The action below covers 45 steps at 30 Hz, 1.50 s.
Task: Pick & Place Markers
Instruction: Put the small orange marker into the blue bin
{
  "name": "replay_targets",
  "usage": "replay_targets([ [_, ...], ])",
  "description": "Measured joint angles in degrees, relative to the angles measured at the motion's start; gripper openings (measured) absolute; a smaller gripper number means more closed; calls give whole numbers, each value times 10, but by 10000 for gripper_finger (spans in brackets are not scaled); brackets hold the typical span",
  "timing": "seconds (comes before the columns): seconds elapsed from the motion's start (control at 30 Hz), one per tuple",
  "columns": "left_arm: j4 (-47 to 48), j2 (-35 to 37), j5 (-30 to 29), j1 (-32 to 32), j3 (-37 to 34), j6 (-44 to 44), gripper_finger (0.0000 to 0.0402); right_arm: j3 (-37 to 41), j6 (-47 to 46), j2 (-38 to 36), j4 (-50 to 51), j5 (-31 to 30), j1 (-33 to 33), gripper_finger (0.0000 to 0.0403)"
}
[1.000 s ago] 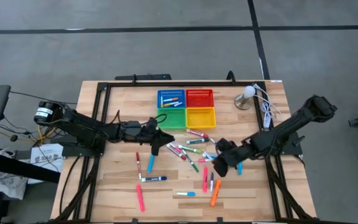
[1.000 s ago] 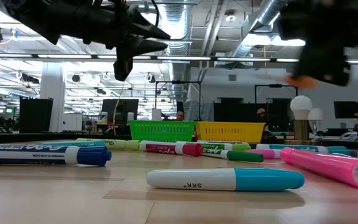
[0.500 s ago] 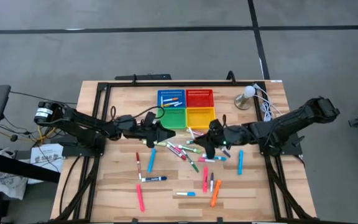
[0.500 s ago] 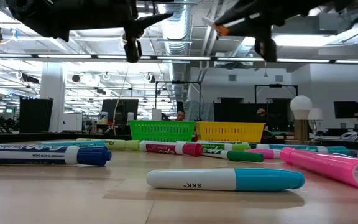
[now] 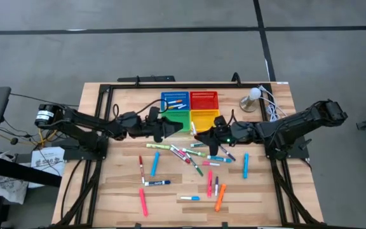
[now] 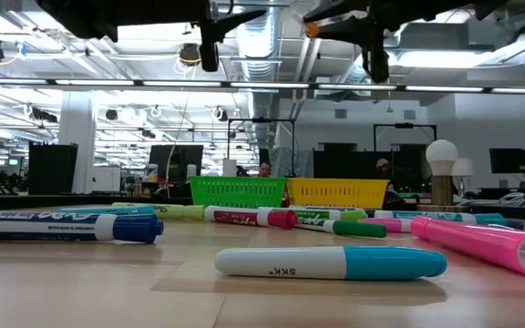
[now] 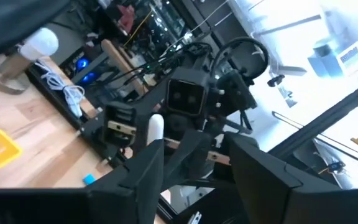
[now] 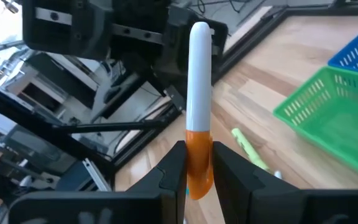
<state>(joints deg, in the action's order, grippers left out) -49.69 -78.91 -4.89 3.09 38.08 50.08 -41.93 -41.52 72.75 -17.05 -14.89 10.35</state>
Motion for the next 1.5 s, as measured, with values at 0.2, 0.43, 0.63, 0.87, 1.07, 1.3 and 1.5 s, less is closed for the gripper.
replay_targets([
  [0.2,14,0,-3,-2,2,15,185,0,0,0,-22,0,0,59],
  [0.43,17,-11,-25,0,11,21,185,0,1,0,-42,0,-12,59],
  [0.63,17,-68,-20,-6,63,16,185,0,0,0,-57,6,-15,59],
  [0.87,17,-89,7,-26,84,14,185,0,0,0,-62,14,-14,59],
  [1.07,21,-104,16,-23,103,14,185,0,0,0,-62,14,-16,59],
  [1.3,23,-125,34,-26,126,13,184,0,1,0,-62,17,-18,59],
  [1.5,23,-123,34,-30,125,12,157,0,1,0,-62,19,-17,59],
])
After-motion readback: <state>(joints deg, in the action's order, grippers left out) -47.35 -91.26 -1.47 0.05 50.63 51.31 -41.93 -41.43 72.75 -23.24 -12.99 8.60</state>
